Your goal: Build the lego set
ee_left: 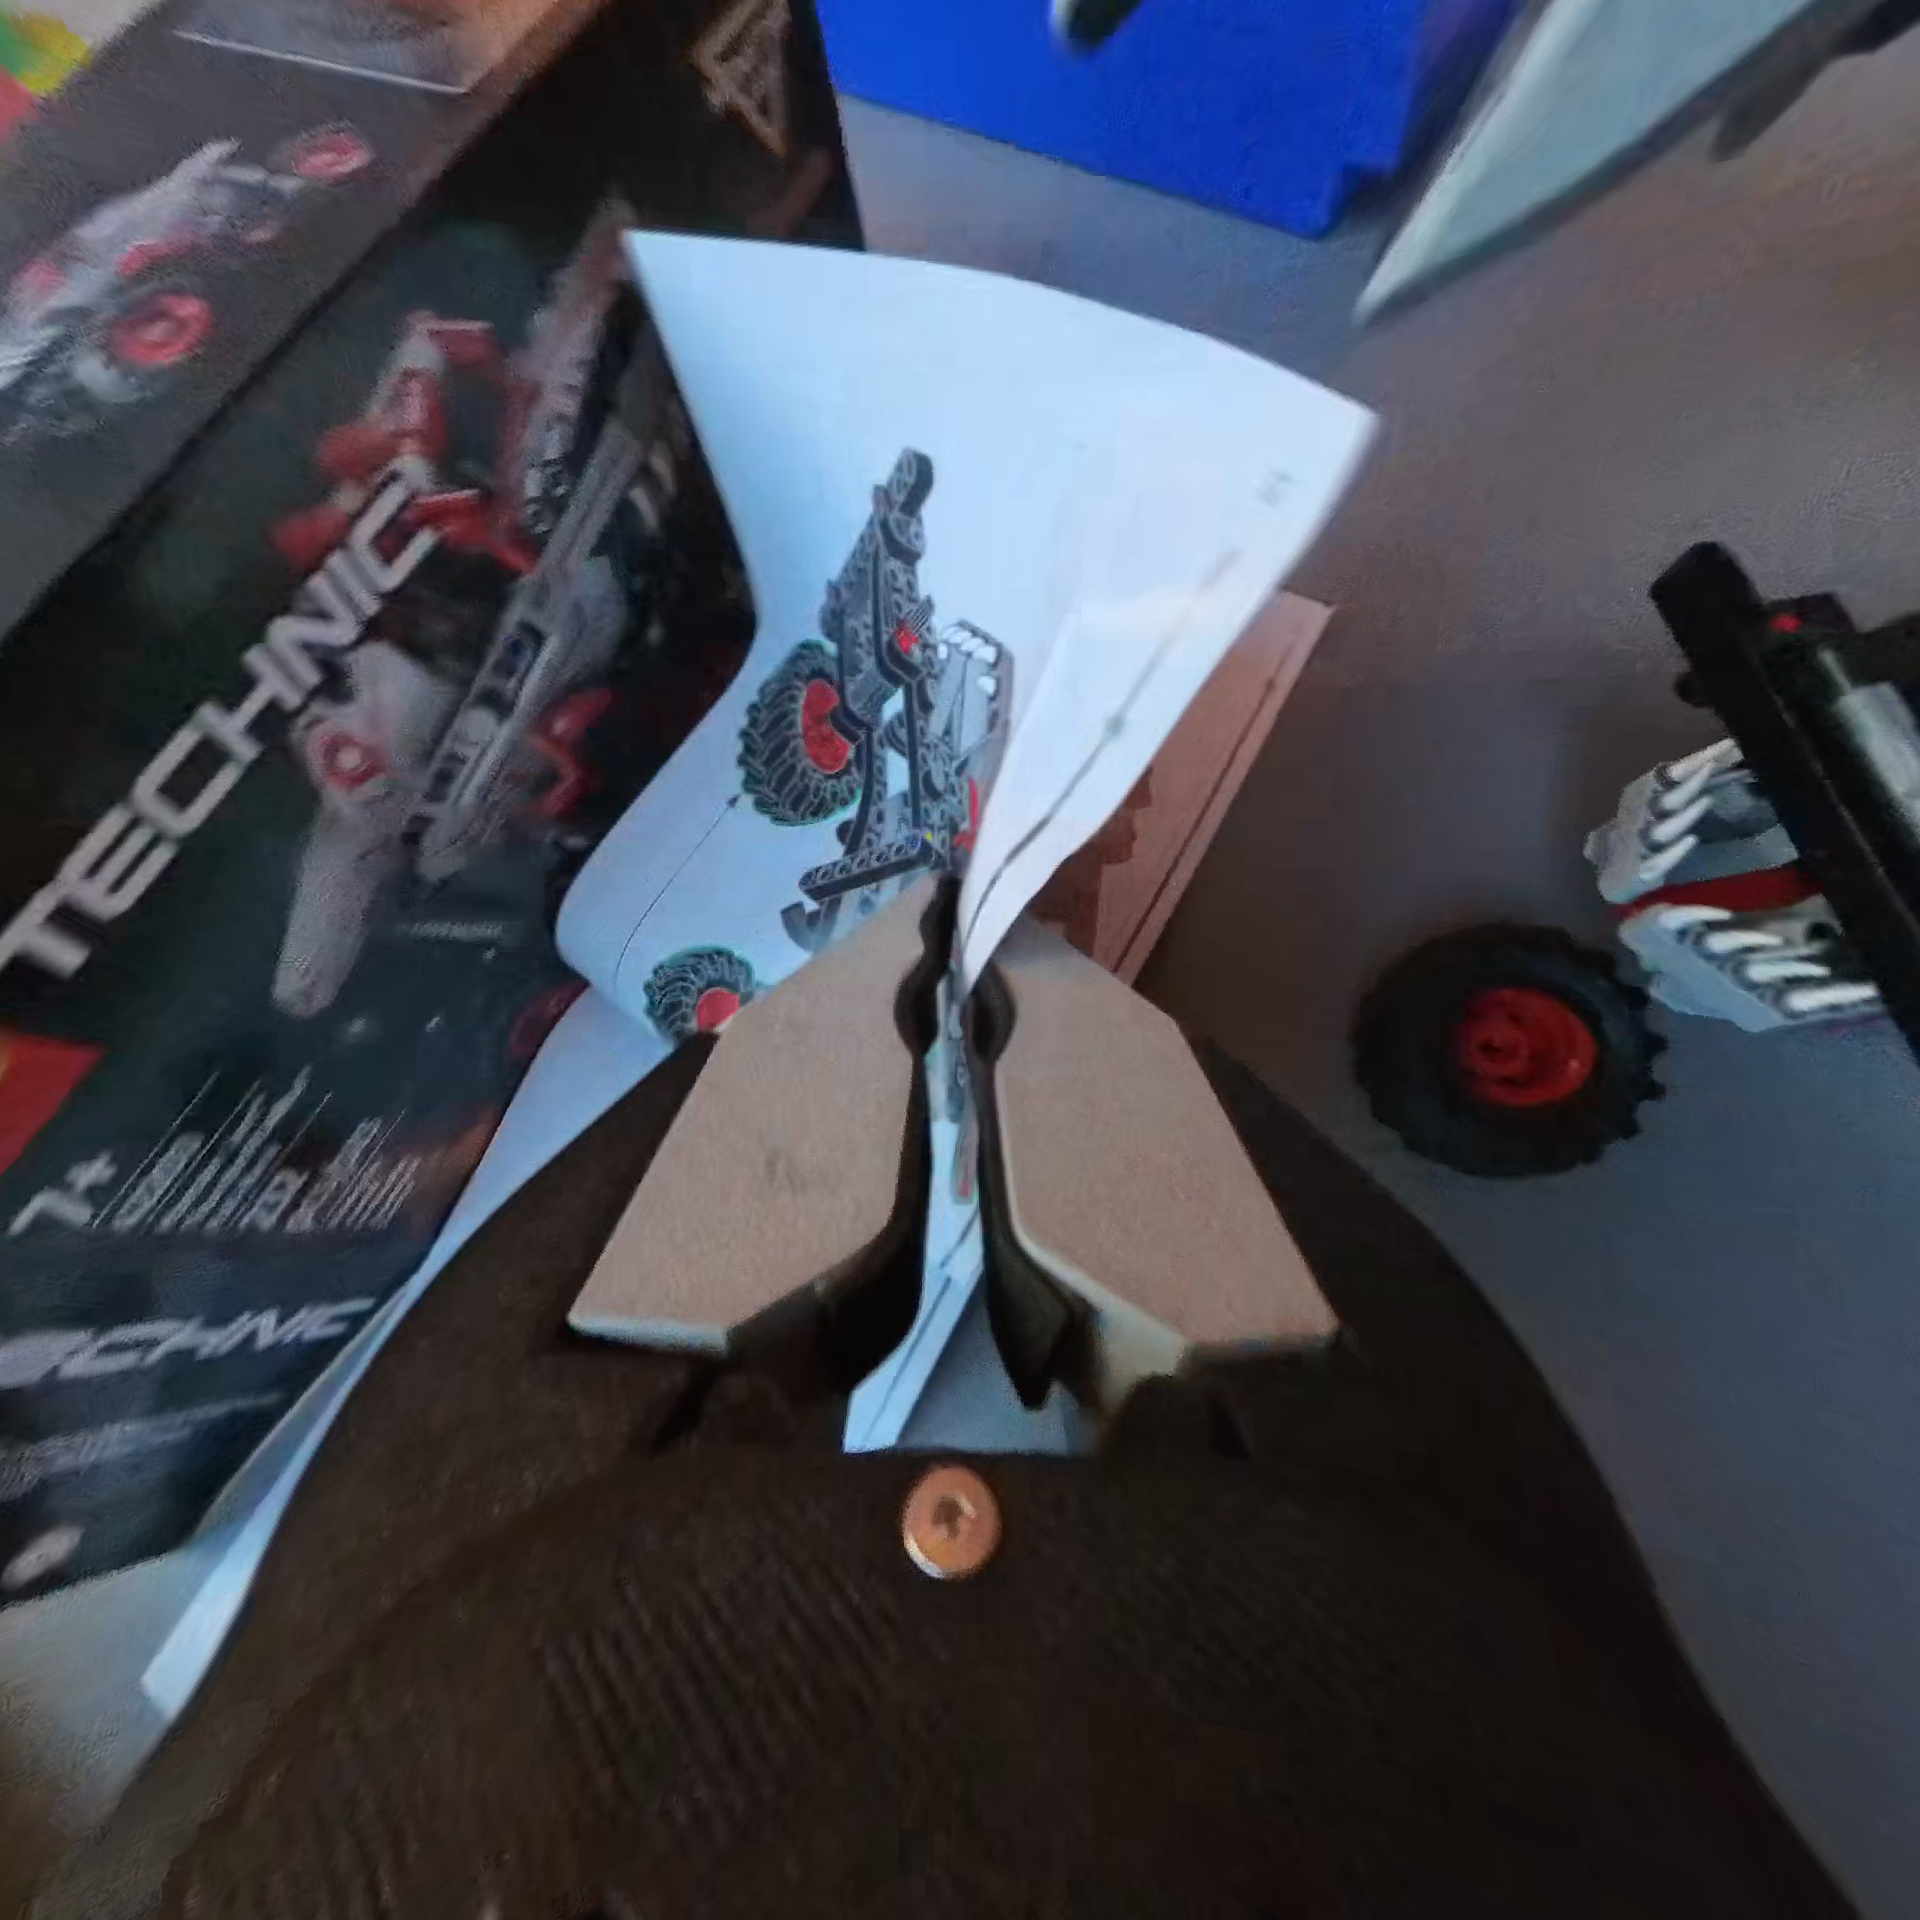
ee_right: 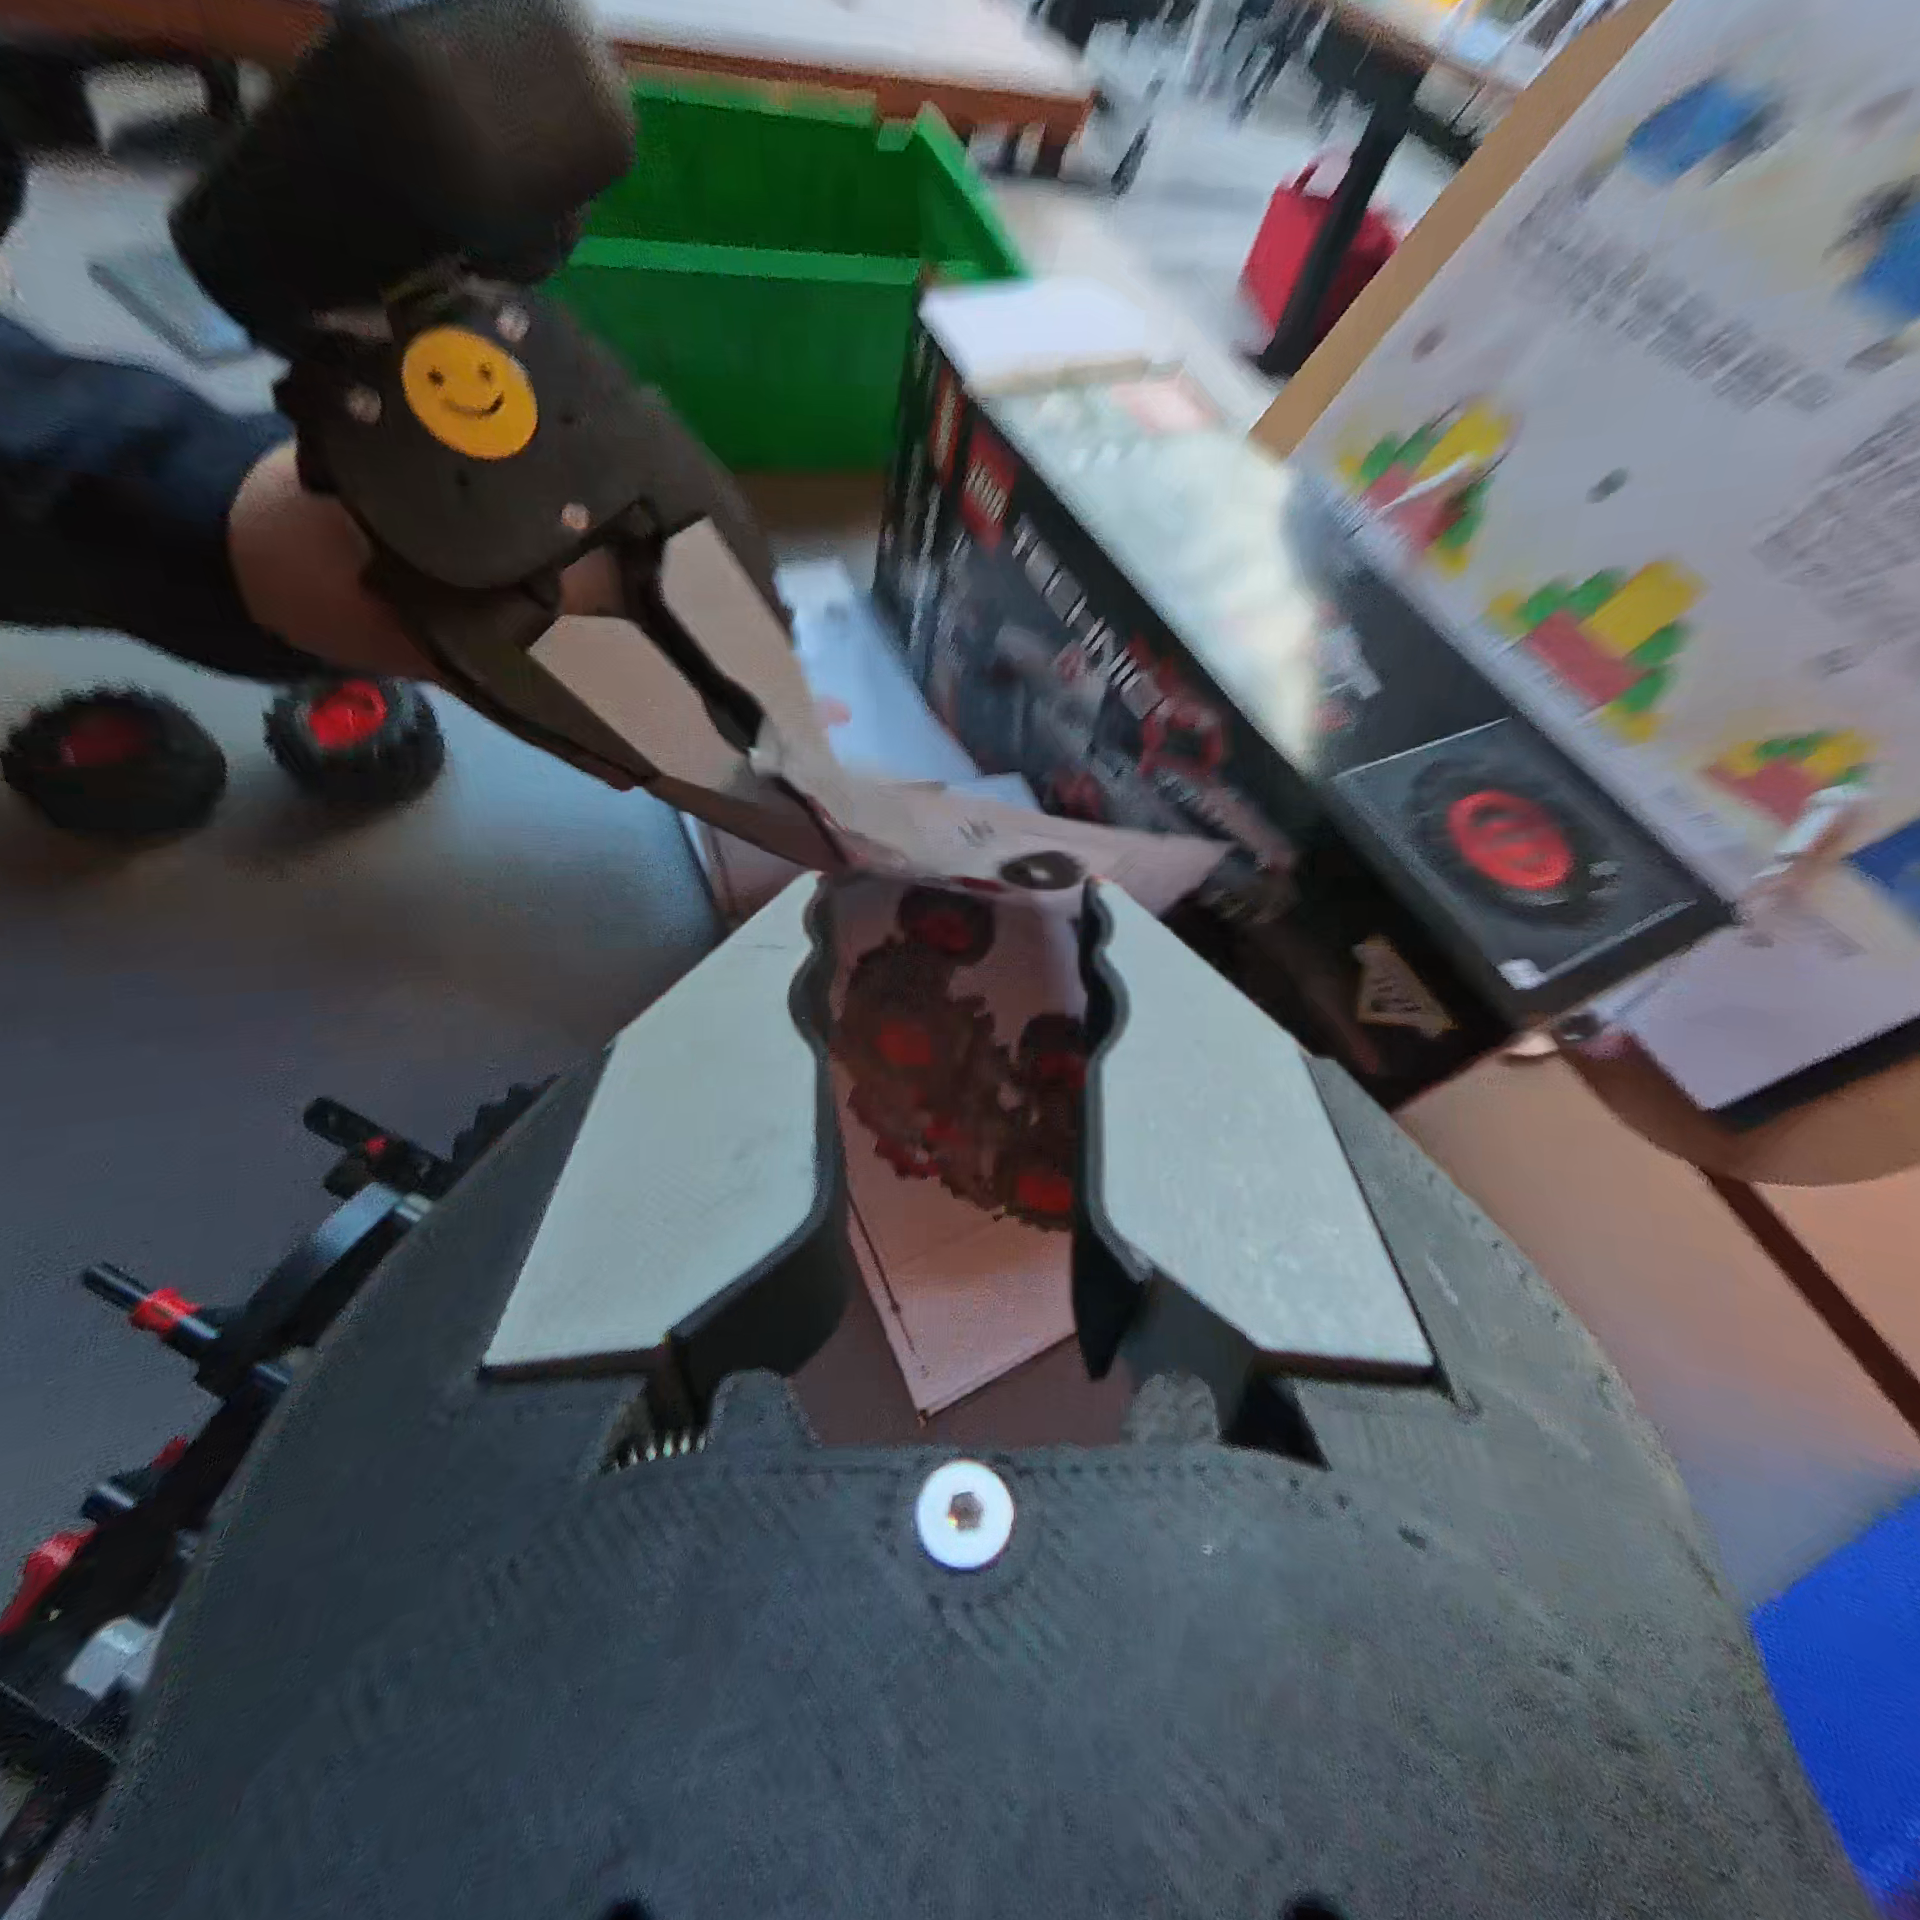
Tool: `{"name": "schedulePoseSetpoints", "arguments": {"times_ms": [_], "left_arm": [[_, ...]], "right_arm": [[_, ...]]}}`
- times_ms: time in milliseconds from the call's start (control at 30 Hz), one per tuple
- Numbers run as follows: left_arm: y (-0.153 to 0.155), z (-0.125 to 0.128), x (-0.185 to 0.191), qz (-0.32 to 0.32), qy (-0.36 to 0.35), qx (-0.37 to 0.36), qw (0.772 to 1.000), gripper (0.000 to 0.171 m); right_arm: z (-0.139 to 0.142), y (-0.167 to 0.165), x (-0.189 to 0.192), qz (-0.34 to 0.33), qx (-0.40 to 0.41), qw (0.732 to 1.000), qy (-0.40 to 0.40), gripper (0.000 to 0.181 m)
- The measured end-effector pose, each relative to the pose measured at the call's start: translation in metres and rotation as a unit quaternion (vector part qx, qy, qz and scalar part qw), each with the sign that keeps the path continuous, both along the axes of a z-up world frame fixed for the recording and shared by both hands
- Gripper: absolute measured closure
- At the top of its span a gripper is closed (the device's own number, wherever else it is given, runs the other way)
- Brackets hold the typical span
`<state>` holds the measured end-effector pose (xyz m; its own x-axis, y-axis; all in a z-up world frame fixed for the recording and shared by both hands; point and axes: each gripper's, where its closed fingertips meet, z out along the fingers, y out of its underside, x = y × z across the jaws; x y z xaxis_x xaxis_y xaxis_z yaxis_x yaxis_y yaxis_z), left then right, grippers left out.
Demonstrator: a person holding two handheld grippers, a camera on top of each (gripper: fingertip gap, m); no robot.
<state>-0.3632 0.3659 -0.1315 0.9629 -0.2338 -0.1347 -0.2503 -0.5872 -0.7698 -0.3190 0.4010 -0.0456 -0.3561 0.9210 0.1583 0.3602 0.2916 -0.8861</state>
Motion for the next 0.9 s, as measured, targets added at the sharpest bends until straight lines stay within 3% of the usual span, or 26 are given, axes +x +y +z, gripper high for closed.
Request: {"name": "schedulePoseSetpoints", "arguments": {"times_ms": [67,133,167,267,367,567,700,900], "left_arm": [[-0.017,0.010,-0.017,0.041,-0.026,0.032,0.998,0.171],[-0.035,0.018,-0.038,0.093,-0.066,0.067,0.991,0.171],[-0.044,0.019,-0.049,0.122,-0.089,0.077,0.986,0.170],[-0.075,0.008,-0.079,0.200,-0.164,0.071,0.963,0.145],[-0.107,0.008,-0.094,0.238,-0.213,0.084,0.944,0.137],[-0.157,0.035,-0.096,0.233,-0.184,0.107,0.949,0.129],[-0.182,0.038,-0.101,0.230,-0.129,0.093,0.960,0.128],[-0.171,0.025,-0.071,0.144,-0.140,0.044,0.979,0.130]], "right_arm": [[0.021,0.006,0.009,-0.012,-0.018,0.999,0.044,0.140],[0.024,0.013,0.016,-0.018,-0.047,0.997,0.056,0.143],[0.019,0.017,0.017,-0.023,-0.065,0.996,0.049,0.142],[-0.016,0.021,0.021,-0.026,-0.113,0.993,-0.018,0.139],[-0.043,0.024,0.032,-0.042,-0.108,0.991,-0.069,0.136],[-0.036,0.026,0.066,-0.070,-0.131,0.988,-0.042,0.136],[-0.051,0.028,0.081,-0.088,-0.160,0.982,-0.047,0.136],[-0.084,0.028,0.073,-0.095,-0.183,0.975,-0.081,0.140]]}}
